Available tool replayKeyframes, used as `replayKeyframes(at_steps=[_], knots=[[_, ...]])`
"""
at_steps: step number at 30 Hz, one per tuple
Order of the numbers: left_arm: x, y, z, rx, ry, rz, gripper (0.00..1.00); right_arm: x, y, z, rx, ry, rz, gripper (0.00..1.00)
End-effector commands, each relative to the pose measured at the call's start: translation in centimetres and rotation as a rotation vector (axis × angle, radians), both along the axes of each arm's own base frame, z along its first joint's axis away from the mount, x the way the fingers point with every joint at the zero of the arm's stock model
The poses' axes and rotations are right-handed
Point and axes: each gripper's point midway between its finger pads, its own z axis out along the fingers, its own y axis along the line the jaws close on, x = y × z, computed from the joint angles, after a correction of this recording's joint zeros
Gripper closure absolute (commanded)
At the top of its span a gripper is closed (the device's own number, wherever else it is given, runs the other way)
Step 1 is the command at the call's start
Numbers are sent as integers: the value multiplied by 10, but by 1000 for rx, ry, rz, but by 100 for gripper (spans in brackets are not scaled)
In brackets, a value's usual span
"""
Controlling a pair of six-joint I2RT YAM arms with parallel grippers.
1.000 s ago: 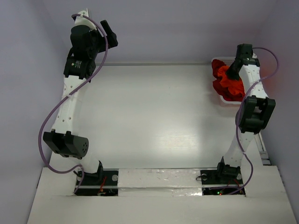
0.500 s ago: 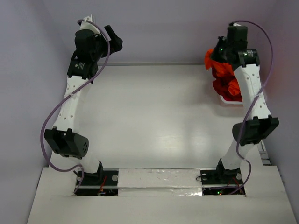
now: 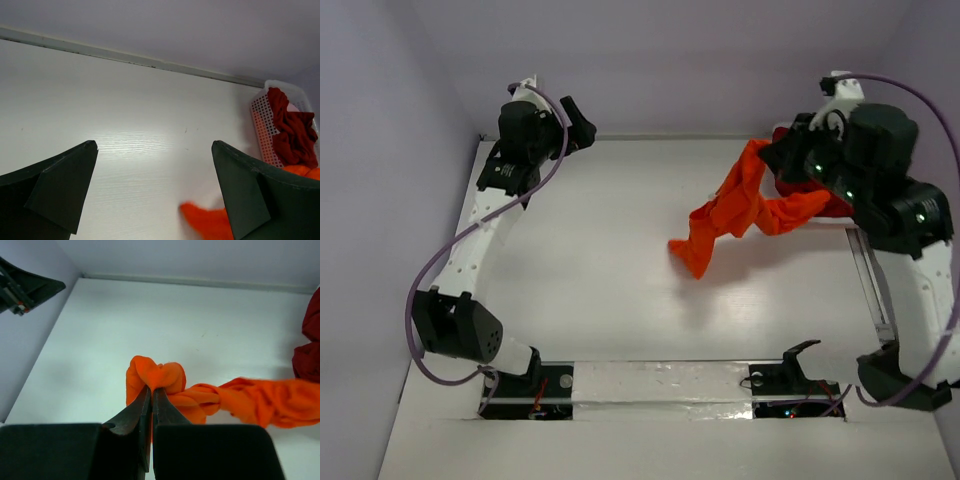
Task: Fold and stack the t-shirts
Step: Move the tshirt to the center of the board
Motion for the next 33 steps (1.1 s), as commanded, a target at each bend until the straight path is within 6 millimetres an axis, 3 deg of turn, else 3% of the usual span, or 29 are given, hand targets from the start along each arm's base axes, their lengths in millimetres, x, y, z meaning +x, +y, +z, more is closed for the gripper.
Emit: replayKeyframes(at_steps=[1,4,6,9,15,19,23,26,27,29,33], knots=[[-15,-6,31,-53,-116,-25,1,-49,-10,38,28,-157,65,100],[-22,-17,15,-56,-92,-47,1,-68,-16,41,29,-187,85,100],[-25,-19,9,-52,-90,-45,1,-91,-23,57,48,-264,102,100],[-33,-26,0,-53,-93,-57,1,-110,-16,77,70,-316,187,100],[-56,-57,-19,-77,-73,-136,1,-114,-2,104,95,-349,256,100],[-86,-58,-16,-123,-101,-176,1,-106,5,97,79,-327,273,100],[-106,-56,-5,-140,-103,-195,1,-71,7,69,24,-253,200,100],[-125,-54,12,-150,-113,-222,1,-46,11,61,1,-214,158,100],[-133,-52,22,-169,-130,-227,1,-45,12,69,10,-232,155,100],[-143,-56,21,-187,-110,-264,1,-41,13,78,30,-248,147,100],[-161,-61,5,-204,-53,-318,1,-32,19,91,47,-262,150,100]])
